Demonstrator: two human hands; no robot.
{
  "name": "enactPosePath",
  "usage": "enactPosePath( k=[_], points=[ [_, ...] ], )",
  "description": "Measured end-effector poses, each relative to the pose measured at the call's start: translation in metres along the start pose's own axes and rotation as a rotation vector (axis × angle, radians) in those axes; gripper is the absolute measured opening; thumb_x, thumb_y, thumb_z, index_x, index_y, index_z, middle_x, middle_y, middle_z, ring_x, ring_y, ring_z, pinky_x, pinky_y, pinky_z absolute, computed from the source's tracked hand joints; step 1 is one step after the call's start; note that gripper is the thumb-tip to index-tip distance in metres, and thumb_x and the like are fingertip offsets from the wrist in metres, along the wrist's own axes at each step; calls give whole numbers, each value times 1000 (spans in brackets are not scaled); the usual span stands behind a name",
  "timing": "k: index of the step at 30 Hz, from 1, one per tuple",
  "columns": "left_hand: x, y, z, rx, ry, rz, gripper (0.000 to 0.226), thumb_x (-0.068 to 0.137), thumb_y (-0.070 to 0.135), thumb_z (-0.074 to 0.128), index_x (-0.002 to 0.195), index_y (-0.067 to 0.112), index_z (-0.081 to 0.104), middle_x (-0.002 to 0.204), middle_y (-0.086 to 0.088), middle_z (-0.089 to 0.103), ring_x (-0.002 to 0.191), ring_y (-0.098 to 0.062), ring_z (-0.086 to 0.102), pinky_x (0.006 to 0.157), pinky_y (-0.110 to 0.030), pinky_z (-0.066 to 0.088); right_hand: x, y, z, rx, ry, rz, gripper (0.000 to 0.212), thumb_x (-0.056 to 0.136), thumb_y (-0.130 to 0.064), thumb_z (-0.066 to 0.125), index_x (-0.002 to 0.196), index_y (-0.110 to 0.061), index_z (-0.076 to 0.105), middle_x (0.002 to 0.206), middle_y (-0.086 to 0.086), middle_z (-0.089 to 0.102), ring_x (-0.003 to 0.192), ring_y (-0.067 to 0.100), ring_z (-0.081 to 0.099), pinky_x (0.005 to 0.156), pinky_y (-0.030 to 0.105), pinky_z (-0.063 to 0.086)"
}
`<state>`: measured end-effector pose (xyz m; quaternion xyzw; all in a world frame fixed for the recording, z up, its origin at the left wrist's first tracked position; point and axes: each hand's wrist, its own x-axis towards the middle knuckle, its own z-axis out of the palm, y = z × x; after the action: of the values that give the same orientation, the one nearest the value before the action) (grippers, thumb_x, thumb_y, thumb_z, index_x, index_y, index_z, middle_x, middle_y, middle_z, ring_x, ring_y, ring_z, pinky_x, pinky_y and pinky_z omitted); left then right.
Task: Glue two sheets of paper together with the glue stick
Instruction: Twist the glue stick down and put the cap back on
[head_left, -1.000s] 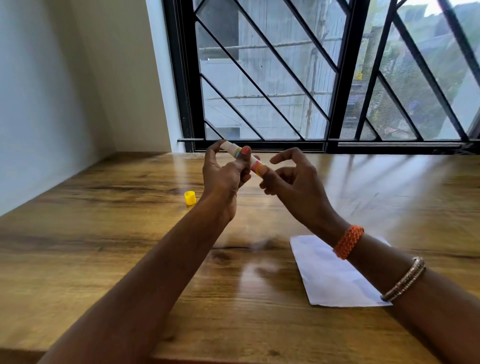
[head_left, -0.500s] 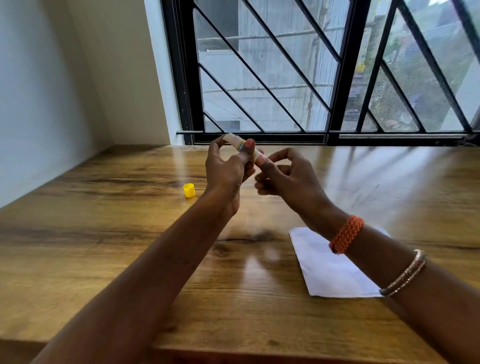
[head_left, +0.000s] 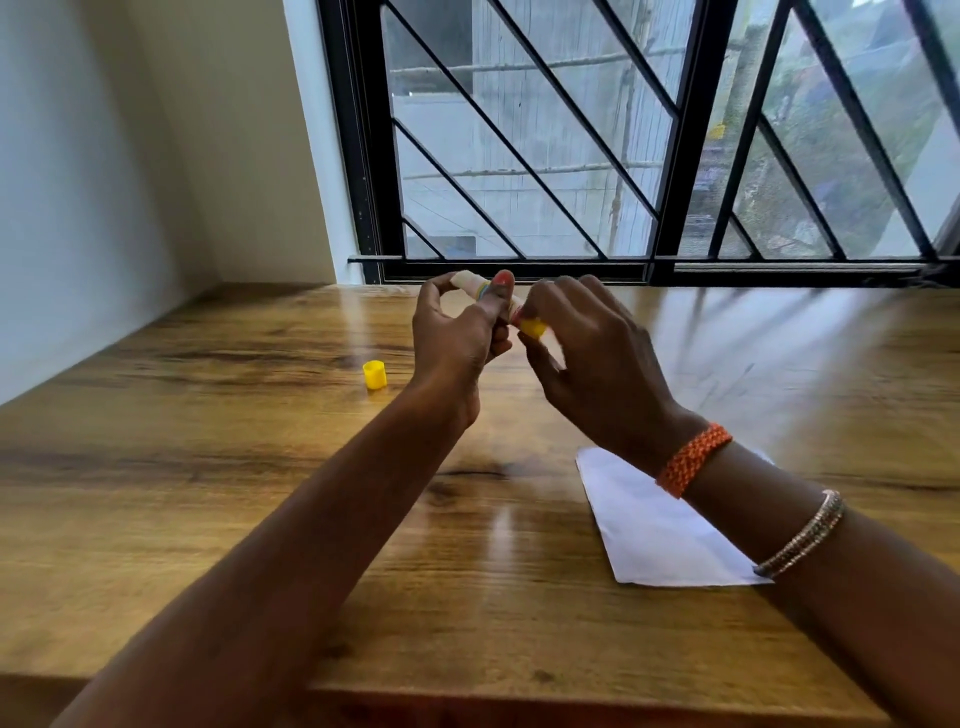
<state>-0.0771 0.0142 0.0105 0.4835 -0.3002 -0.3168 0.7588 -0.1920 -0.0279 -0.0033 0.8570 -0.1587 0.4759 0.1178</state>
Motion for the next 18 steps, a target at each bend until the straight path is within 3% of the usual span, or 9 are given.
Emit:
enactPosePath(
  k=[4,7,9,11,14,16,18],
  points=[
    [0,2,-3,31,9,30,35,81,20,68,108,17,47,84,-4,62,63,-9,60,59,-24,54,4,-5,3,642,-77,557,26,81,-15,72,97,-10,51,67,5,66,54,9,57,52,23,49],
    [1,1,-3,75,19,34,34,80,21,69,104,18,45,98,-11,63,77,-18,64,73,-34,57,6,-9,6,1205,-89,922,21,84,-15,70,96,-9,53,70,7,71,63,14,64,65,30,58],
    [2,1,-3,87,22,35,35,80,22,69,104,17,45,97,-13,63,81,-21,62,79,-38,55,6,-11,7,1359,-23,989,17,87,-16,66,95,-7,54,64,2,69,60,14,62,63,29,57],
    [2,1,-2,93,24,49,36,80,21,70,105,15,45,93,-14,62,78,-21,61,78,-39,54,4,-14,9,1090,15,858,14,89,-17,64,89,-8,53,63,6,69,55,19,62,56,32,56],
    [2,0,-2,99,25,60,36,79,22,70,105,16,45,87,-9,62,75,-19,61,69,-32,54,0,-7,9,501,59,313,10,91,-11,62,87,-7,54,68,12,64,57,28,55,51,39,48],
    [3,0,-1,92,31,65,38,79,23,70,107,15,45,85,-6,62,71,-16,61,64,-28,52,0,4,6,209,9,18,7,88,1,62,94,-2,61,71,12,59,63,24,48,55,35,44],
    [2,0,0,84,38,60,41,79,23,70,108,13,44,85,-7,61,66,-14,60,60,-27,51,0,15,5,-26,-60,-135,20,82,11,62,99,-1,64,75,15,58,70,26,48,61,33,41]
  ],
)
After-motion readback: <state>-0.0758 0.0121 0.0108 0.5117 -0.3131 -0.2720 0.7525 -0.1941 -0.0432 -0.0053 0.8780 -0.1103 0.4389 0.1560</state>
